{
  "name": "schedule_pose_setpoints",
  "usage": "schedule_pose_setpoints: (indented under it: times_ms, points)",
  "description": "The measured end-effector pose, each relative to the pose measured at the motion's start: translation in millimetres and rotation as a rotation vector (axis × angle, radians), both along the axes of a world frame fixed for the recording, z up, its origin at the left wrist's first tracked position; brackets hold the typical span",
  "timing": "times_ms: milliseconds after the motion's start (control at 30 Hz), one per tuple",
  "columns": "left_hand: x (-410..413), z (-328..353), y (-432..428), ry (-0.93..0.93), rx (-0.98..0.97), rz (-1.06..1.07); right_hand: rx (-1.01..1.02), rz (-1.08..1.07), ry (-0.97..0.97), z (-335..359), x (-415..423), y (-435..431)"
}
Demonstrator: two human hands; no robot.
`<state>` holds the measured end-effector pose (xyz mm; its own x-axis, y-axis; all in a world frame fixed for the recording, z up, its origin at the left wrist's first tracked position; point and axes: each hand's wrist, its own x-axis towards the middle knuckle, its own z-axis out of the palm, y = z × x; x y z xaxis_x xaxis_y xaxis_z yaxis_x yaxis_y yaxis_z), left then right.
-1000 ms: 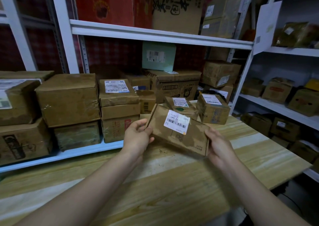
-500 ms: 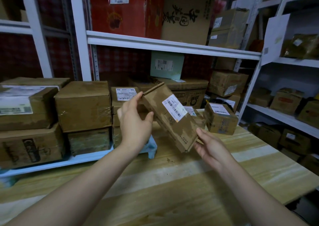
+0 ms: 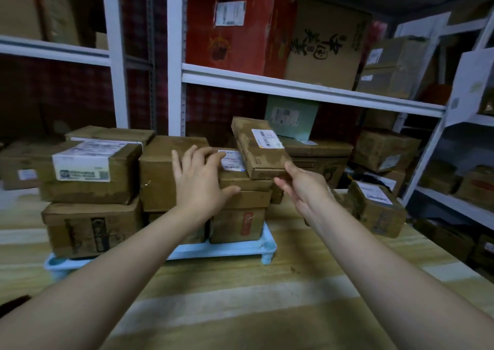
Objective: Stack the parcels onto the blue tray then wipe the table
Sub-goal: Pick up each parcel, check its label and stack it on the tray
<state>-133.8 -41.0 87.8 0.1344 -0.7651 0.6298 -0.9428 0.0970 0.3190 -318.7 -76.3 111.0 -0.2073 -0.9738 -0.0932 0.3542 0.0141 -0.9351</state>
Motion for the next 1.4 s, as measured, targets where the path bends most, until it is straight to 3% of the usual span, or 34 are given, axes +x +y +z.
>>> schedule_pose_setpoints:
  times_ms: [267,767,1000,1067,1133,1233,1400]
  points:
    - [0.1,-5.6,-4.6,0.042,-0.092,0.031,-0.011,-0.029,0.405,0.5,31.8,-5.5]
    - [-10.7,-10.0,-7.6,0.080,-0.203,0.025,-0.042,0.039,0.478,-19.6,16.0,-0.2]
    - [-68.6,-13.4,0.1,0.096,-0.370,-0.247,0.090,-0.116,0.390,-55.7,-45.0,-19.8]
    - [-91.3,-18.2,1.6,0.101,-0.279,-0.431,0.142,-0.153,0.369,-68.6,-70.8,-23.9]
    - [-116.3,-31.6,-1.9,-0.012,-0.120,-0.619,0.202,-0.174,0.382,-84.6,-98.0,-27.3]
    - [-149.4,-58.1,-18.1,-0.182,0.062,-0.714,0.297,-0.219,0.349,-107.0,-130.6,-33.2]
    - [-184.1,-80.9,-58.6,0.077,0.365,-0.585,0.276,-0.271,0.266,-128.7,-166.5,-48.1]
